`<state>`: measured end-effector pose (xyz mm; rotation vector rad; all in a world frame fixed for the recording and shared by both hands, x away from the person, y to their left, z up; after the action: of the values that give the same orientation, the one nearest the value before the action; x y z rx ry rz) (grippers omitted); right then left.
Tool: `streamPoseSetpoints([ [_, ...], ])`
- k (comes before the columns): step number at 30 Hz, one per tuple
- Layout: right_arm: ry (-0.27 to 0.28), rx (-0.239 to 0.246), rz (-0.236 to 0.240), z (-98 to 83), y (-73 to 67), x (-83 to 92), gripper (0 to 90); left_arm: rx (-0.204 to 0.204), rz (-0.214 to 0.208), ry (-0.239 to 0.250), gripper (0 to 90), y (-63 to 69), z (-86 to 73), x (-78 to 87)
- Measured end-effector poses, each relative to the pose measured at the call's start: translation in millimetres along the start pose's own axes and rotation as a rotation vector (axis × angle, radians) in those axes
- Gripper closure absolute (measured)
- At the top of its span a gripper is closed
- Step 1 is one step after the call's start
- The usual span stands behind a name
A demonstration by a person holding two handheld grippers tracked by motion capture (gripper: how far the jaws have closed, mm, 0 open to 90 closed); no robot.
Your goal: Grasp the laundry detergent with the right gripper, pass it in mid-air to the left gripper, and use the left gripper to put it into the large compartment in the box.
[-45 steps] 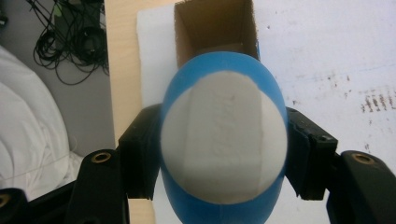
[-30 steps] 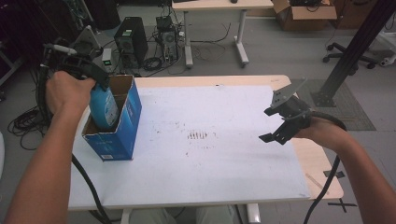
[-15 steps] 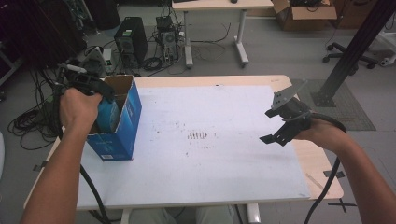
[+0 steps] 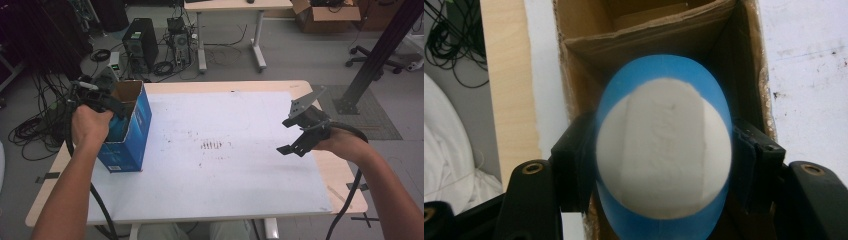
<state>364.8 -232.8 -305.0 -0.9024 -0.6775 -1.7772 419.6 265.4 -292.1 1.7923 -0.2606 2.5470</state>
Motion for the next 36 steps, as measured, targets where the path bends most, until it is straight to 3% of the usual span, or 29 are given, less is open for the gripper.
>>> streamPoseSetpoints([
  [14,-0.006,-0.012,0.008,-4.7,0.8,-2.6,6.5,-0.006,-0.013,-0.035,38.2,2.0,-5.9,-19.7],
  [36,-0.015,-0.017,0.018,-5.0,-1.3,-6.7,6.7,-0.006,-0.041,-0.046,35.8,-2.3,-6.1,-22.1],
])
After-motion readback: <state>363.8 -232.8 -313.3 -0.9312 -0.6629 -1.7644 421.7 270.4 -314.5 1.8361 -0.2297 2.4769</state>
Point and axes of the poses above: each handheld gripper's, and its own axes: x roughly backward along the jaws, z roughly out of its top, y roughly to its right, the point moved 4 cm from there along -x, roughly forward along the jaws, and after that the axes turned 1 degree about -z, right-handed, at the moved point
